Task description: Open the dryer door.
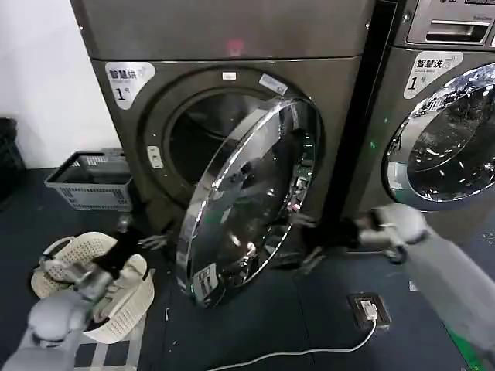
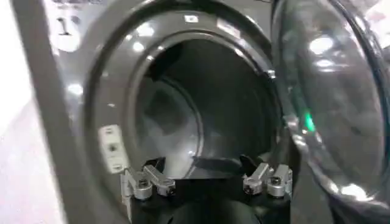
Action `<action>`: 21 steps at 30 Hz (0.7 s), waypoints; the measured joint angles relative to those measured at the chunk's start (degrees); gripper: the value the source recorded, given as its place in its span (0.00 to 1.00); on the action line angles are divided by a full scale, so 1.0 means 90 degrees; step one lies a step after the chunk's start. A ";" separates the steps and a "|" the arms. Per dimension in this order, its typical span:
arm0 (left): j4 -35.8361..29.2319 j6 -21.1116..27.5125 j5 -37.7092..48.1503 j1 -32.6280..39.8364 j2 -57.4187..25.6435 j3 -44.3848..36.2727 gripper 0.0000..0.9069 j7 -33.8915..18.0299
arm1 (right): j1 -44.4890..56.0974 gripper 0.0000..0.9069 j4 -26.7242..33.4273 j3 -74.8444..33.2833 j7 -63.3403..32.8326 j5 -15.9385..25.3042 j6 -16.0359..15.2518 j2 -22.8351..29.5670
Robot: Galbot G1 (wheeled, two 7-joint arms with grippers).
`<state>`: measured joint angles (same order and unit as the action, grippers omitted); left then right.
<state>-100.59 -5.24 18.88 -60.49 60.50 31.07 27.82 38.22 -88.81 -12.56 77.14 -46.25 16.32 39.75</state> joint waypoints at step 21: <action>0.0938 -0.0252 -0.0007 0.2071 0.0798 -0.2595 1.00 0.0109 | 0.6691 1.00 -0.0611 -0.8123 -0.2452 0.0699 0.1924 0.1393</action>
<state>-92.15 -7.51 18.82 -41.85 67.68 7.71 28.80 98.44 -94.30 -85.67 55.08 -39.96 33.63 52.28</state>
